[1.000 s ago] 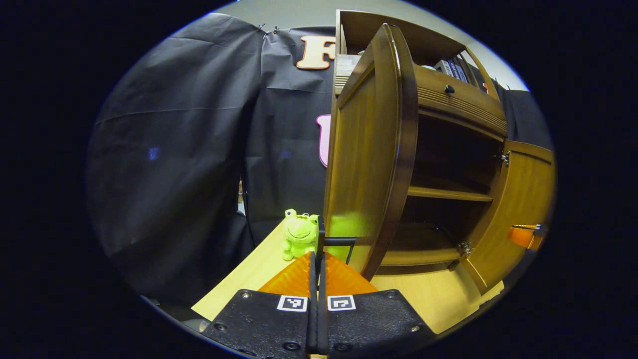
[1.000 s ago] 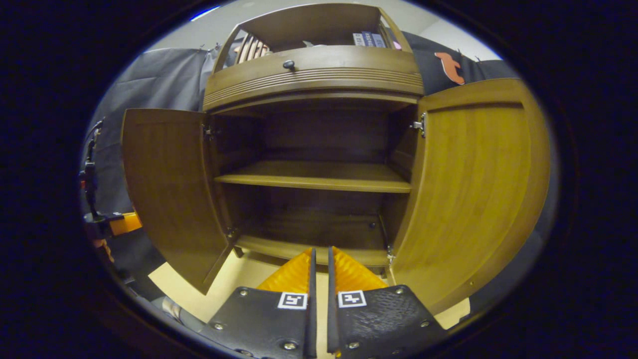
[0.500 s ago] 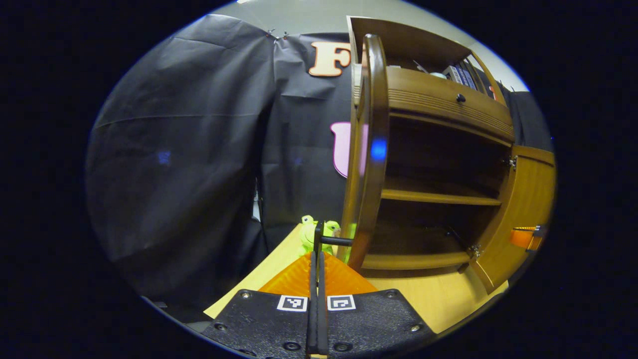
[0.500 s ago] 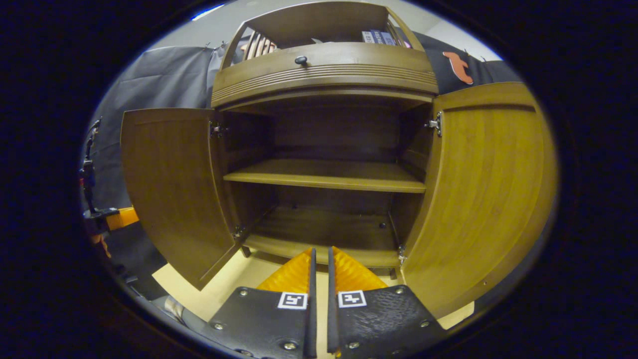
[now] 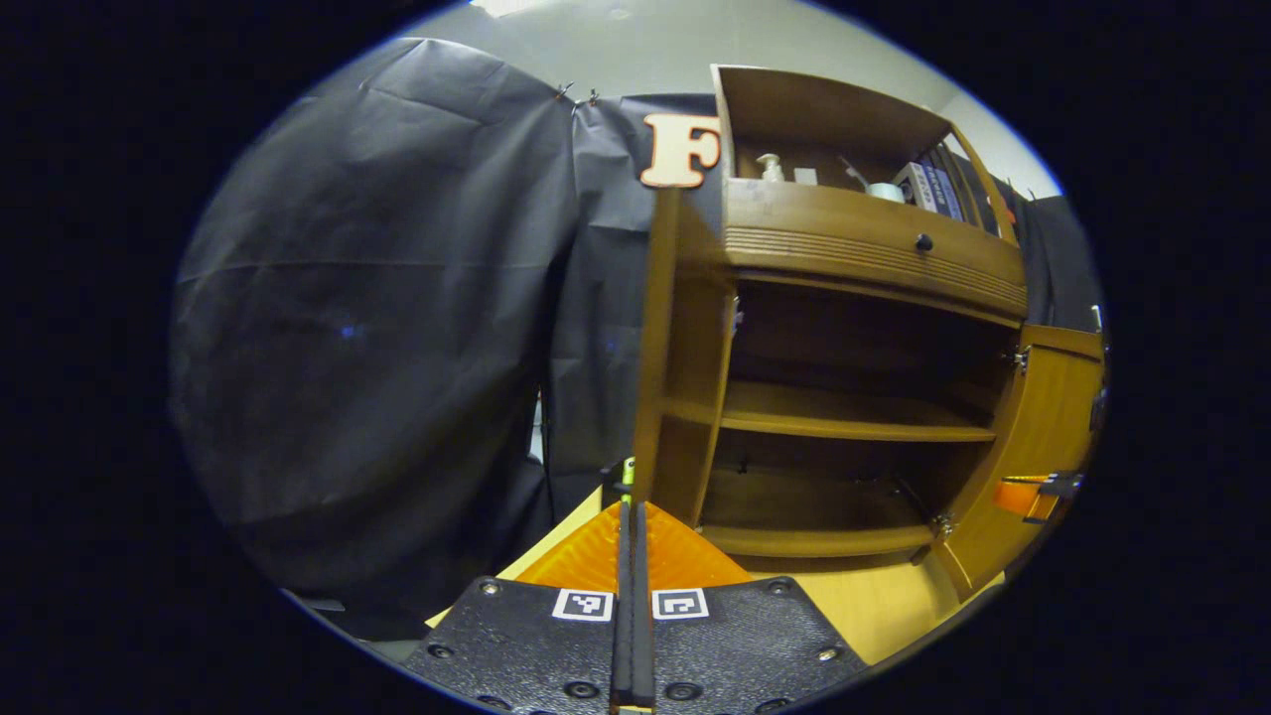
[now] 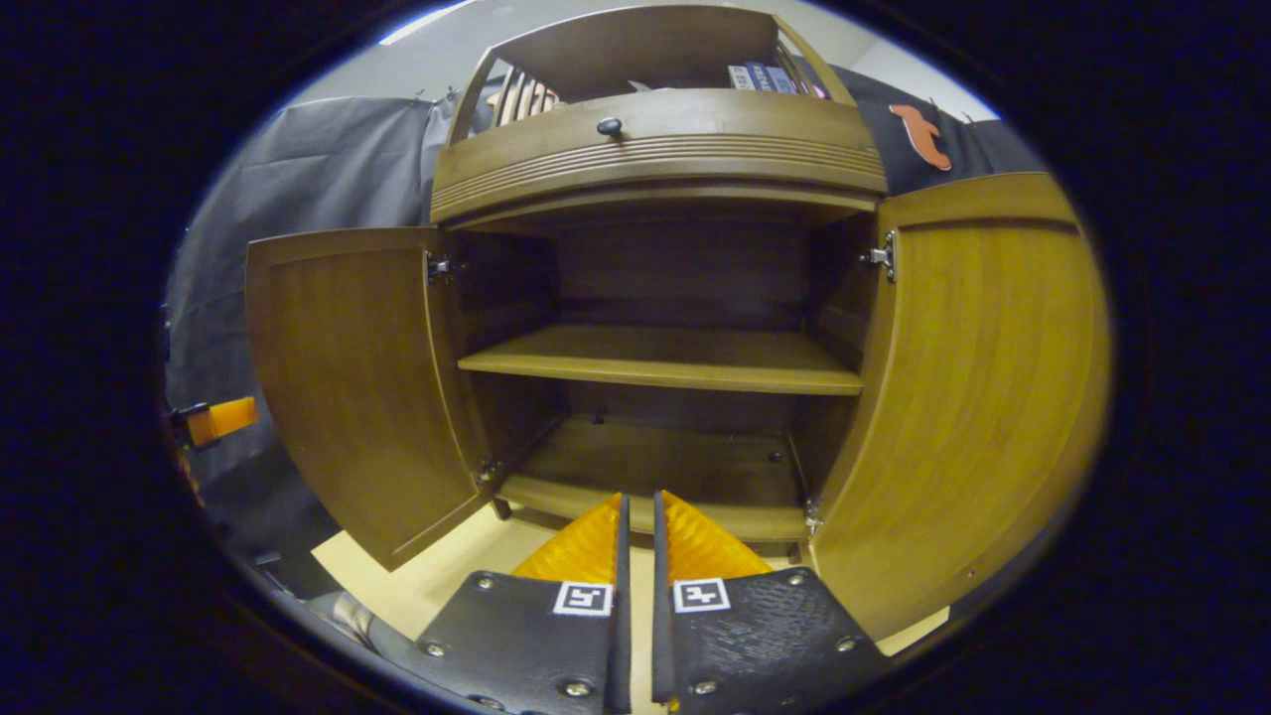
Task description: Open the right door of the double-door shoe cabinet with the right hand, and open the left door with the left hand.
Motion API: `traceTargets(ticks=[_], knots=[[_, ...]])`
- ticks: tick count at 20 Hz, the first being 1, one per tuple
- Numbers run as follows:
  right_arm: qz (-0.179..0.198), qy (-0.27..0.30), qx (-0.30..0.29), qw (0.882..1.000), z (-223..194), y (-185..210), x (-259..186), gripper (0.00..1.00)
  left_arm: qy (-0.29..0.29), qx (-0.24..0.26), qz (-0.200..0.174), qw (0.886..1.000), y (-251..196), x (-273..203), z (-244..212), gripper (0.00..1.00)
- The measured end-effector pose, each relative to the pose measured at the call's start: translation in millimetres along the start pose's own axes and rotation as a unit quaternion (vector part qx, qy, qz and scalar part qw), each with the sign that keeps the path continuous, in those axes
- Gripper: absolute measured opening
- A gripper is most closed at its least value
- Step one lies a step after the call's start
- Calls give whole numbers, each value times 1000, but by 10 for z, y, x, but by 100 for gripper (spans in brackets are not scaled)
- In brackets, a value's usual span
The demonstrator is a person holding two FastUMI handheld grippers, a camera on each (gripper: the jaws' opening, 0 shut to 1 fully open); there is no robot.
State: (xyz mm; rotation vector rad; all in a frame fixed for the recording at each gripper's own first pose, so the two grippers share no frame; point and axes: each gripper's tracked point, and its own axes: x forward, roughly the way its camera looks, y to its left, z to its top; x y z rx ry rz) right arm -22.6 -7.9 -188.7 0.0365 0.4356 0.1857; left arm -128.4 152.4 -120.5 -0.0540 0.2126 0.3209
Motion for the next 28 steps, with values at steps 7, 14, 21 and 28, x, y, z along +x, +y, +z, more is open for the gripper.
traceTargets(ticks=[7, 14, 21, 28], knots=[[-13, -45, -6, 999, 422, -79, -290, 8, -51, 8, -85, 995, -834, 14, 523, 0], [-55, -105, -16, 993, 1054, -242, -719, 8, -80, -16, -163, 983, -1660, 178, 938, 0], [-77, -157, -16, 984, 1551, -224, -1005, 8, -95, -31, -191, 977, -2088, 201, 1186, 0], [-94, -178, -8, 980, 1653, -214, -1040, 10, -103, -17, -218, 970, -2192, 117, 1282, 24]])
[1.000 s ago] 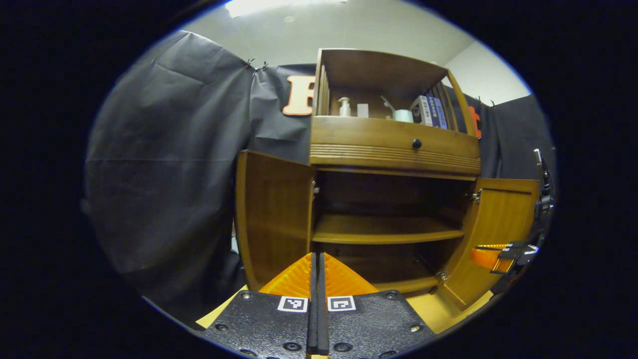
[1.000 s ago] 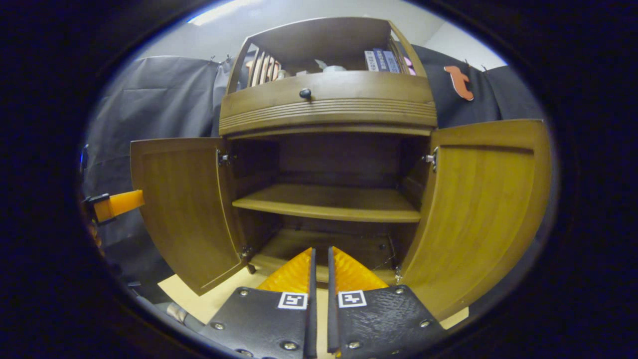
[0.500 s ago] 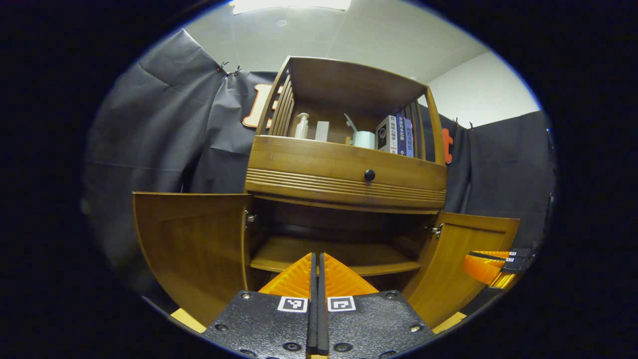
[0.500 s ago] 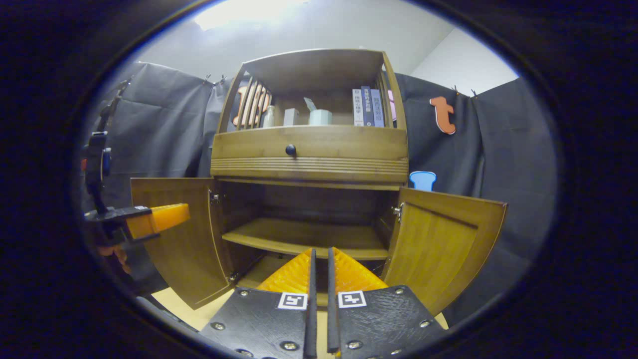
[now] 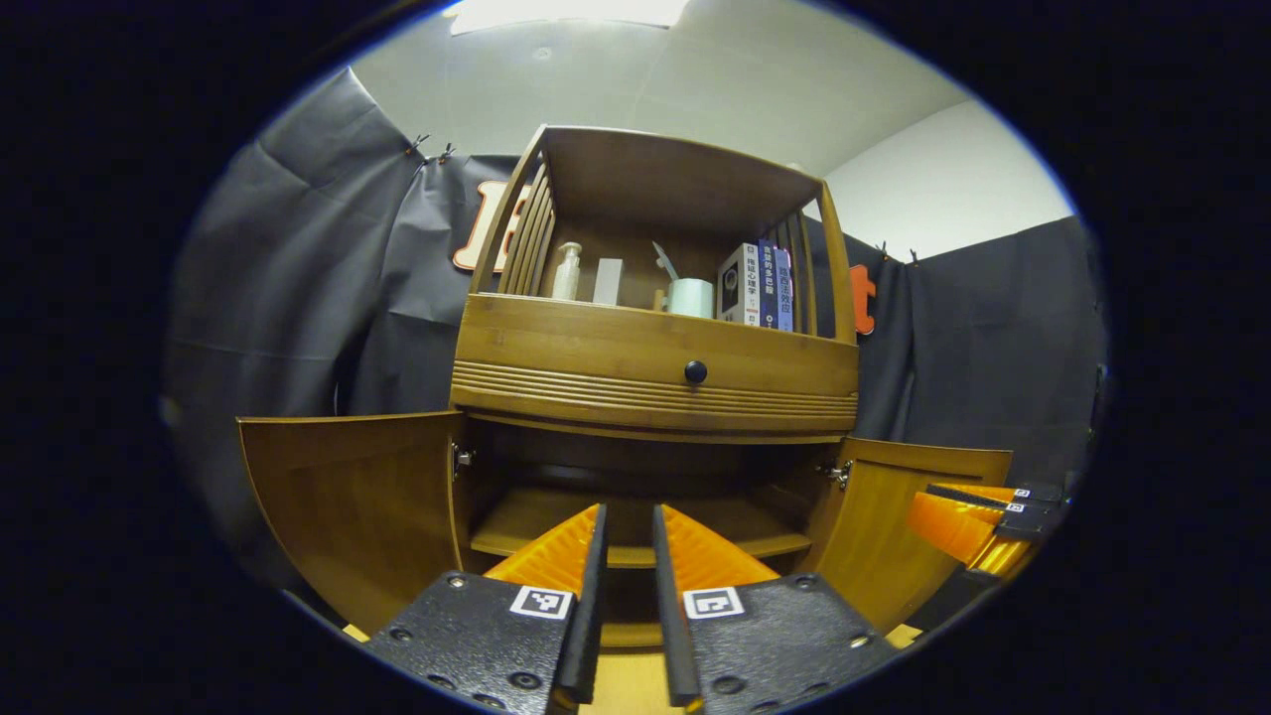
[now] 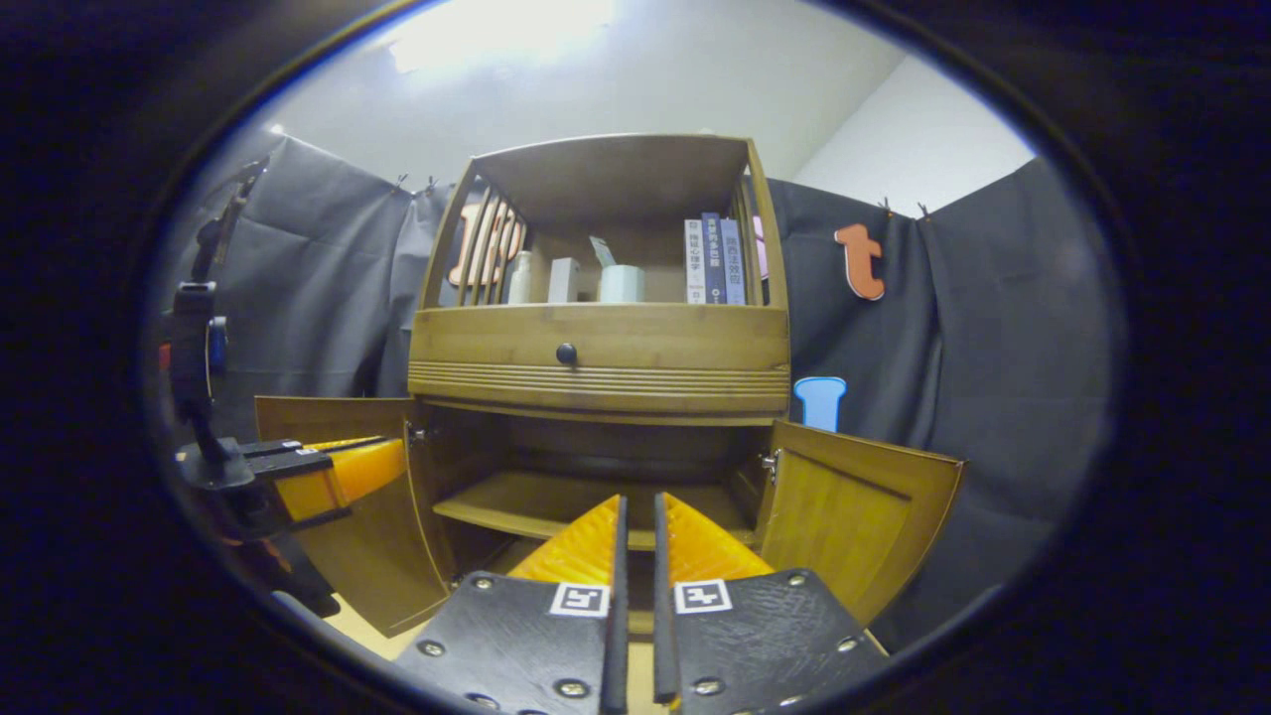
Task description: Open the right door of the double-door shoe cabinet with the right hand, and open the left door with the left hand.
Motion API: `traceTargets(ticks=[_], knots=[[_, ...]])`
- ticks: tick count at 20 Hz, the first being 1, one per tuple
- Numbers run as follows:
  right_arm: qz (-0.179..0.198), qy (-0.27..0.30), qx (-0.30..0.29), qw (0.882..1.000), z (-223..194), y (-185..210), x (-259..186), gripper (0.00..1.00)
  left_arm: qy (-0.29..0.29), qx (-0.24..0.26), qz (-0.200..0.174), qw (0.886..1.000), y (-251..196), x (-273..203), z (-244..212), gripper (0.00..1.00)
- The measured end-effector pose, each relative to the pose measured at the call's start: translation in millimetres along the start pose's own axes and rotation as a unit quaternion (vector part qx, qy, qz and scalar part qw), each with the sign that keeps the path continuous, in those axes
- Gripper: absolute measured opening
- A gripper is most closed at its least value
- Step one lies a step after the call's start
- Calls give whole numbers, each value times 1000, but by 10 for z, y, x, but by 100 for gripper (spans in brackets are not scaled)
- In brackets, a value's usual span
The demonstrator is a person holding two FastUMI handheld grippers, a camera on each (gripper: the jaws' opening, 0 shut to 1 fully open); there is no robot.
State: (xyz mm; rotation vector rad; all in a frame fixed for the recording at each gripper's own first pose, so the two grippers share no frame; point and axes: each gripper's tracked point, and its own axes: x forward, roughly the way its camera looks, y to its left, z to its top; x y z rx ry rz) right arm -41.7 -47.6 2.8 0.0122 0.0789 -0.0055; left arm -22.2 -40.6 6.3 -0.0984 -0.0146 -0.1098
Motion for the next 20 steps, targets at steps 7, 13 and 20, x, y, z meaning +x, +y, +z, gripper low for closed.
traceTargets(ticks=[7, 13, 20], knots=[[-2, 6, 16, 1000, -46, 27, 14, 85, -4, 9, -6, 1000, -41, -7, -1, 95], [-7, 11, 26, 1000, -72, 21, 16, 99, -6, 10, -2, 1000, -2, -8, -5, 92], [-12, 10, 27, 1000, -64, 1, 20, 99, -1, 9, -7, 1000, -5, 21, -33, 92]])
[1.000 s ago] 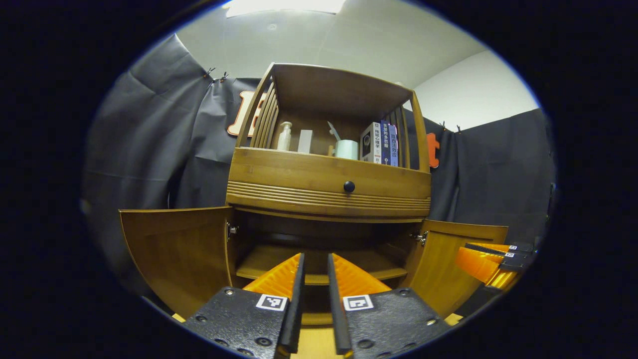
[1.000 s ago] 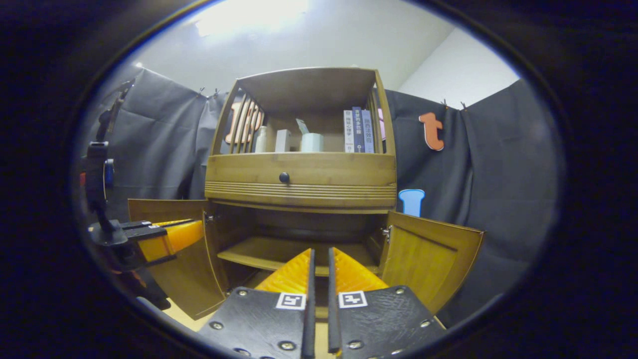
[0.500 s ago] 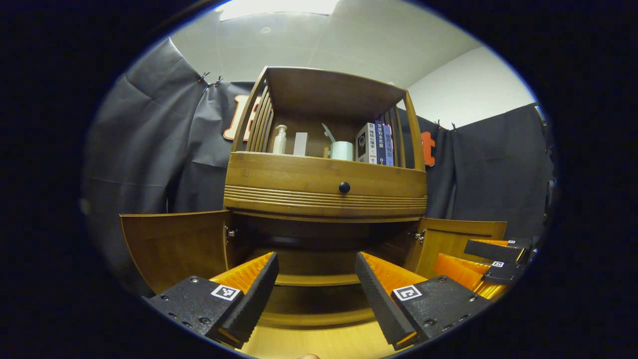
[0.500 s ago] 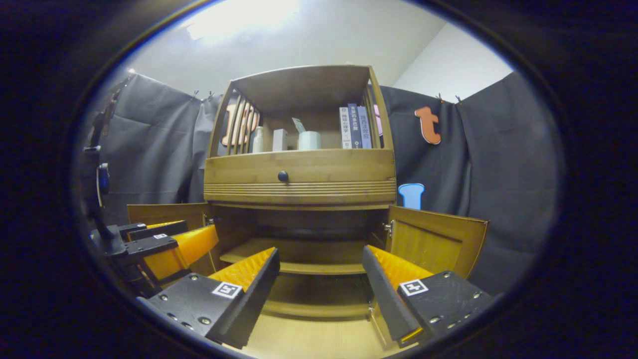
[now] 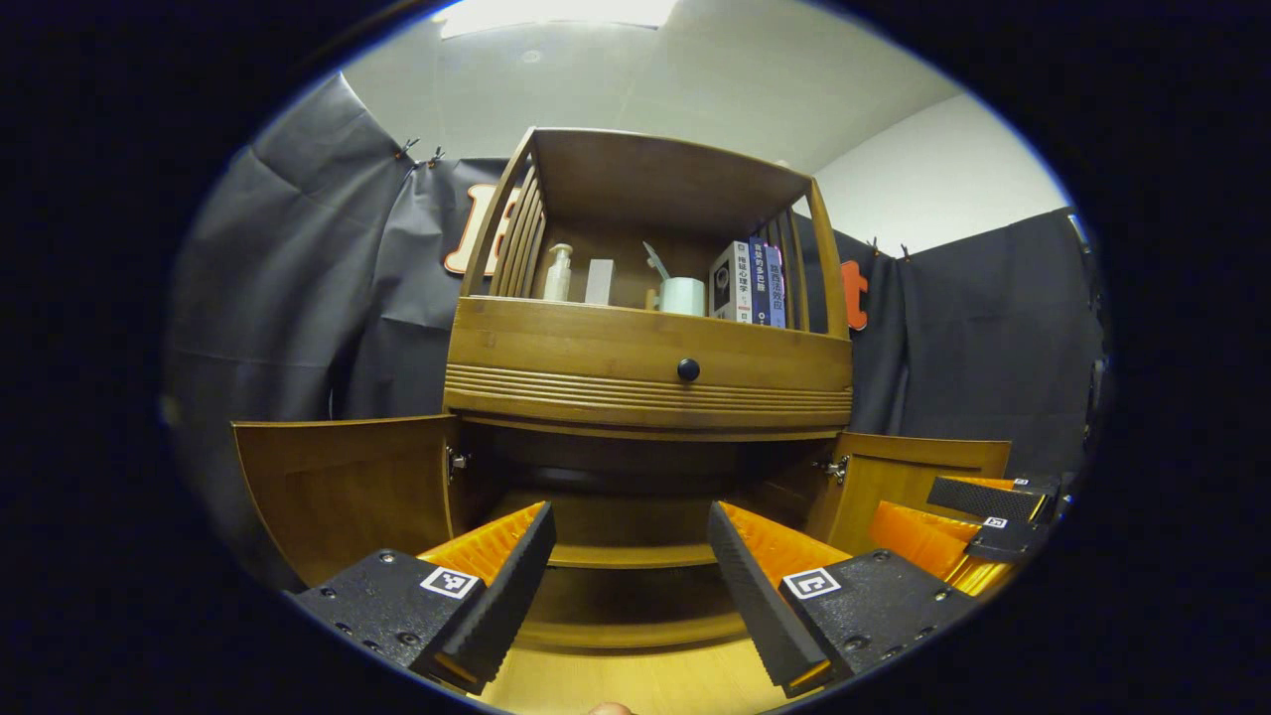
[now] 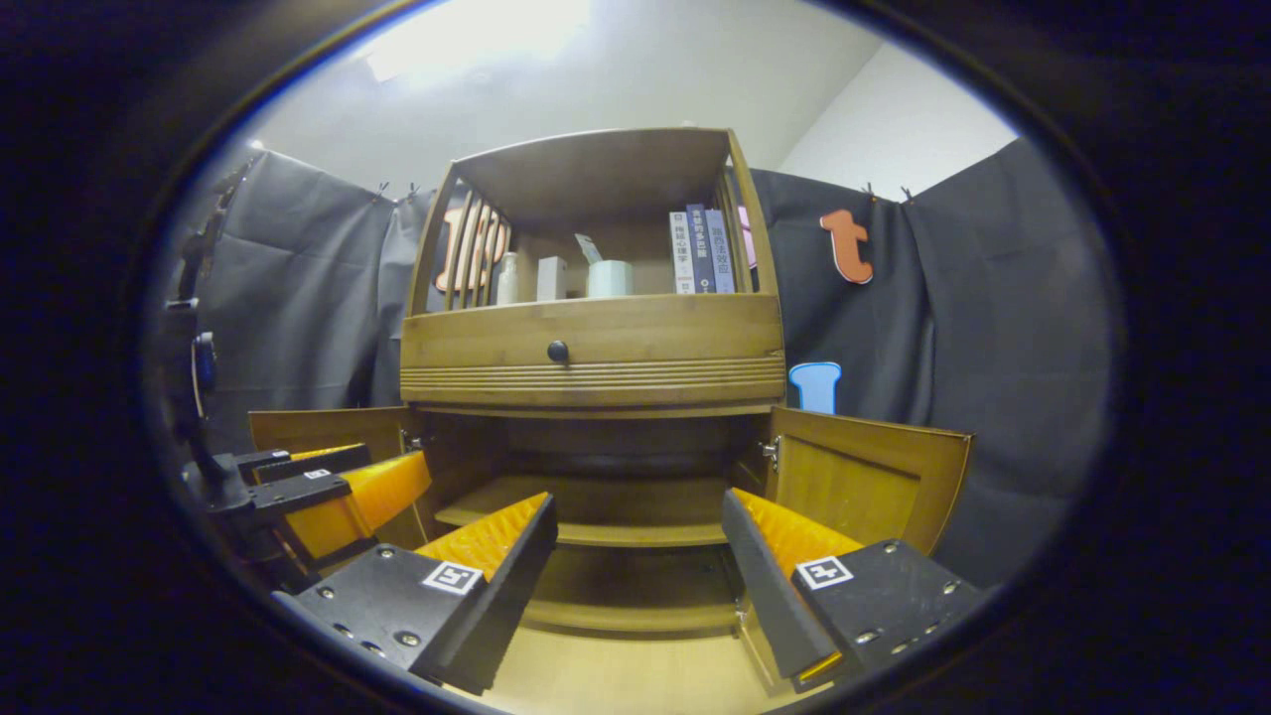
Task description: Open the right door of the double-door shoe cabinet with the right hand, and open the left door with the left hand.
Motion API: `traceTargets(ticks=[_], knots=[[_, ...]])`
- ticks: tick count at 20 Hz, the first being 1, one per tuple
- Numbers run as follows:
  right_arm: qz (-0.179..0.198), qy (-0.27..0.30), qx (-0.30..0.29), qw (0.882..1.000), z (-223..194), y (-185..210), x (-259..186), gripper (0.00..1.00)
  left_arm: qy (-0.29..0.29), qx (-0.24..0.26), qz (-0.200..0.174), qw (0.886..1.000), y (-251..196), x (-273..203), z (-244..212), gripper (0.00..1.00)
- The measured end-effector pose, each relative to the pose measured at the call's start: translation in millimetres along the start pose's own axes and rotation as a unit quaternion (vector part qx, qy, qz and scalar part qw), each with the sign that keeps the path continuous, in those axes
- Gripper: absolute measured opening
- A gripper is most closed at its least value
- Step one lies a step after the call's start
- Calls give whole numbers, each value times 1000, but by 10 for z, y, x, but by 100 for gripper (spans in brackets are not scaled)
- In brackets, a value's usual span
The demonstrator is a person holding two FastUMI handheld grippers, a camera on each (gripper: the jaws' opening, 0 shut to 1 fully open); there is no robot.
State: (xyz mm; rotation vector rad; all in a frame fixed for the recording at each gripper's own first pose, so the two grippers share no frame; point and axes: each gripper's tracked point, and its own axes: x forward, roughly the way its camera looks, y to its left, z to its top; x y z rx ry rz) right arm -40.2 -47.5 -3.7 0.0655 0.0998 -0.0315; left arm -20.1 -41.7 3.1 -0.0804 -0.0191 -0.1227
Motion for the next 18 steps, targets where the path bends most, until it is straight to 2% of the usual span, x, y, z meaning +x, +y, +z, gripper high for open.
traceTargets(ticks=[1, 2, 5, 6, 7, 9, 12, 13, 18], knots=[[-1, 0, 0, 1000, -4, -3, 1, 99, 0, 0, -1, 1000, 1, 2, 2, 95], [-1, 1, 1, 1000, -3, -3, 9, 99, 0, 0, -1, 1000, 3, 5, 4, 92], [-2, 1, 0, 1000, -14, -7, 4, 99, 1, 0, 0, 1000, 17, 12, -15, 92], [-2, 2, 0, 1000, -15, -11, 9, 99, 3, 0, 0, 1000, 21, 11, -17, 95], [-2, 2, 0, 1000, -14, -5, 11, 99, 3, 1, 0, 1000, 23, 13, -28, 92], [-1, 2, 1, 1000, -23, 9, 8, 99, 6, 3, -1, 1000, 36, 10, -42, 95], [-1, 2, 3, 1000, -27, 33, 3, 99, 8, 4, -3, 1000, 50, 10, -53, 95], [-1, 1, 3, 1000, -26, 46, -6, 97, 9, 4, -5, 1000, 50, 11, -56, 95], [-8, -4, 3, 1000, -6, 90, -72, 99, 11, 11, -25, 1000, 20, -5, -63, 95]])
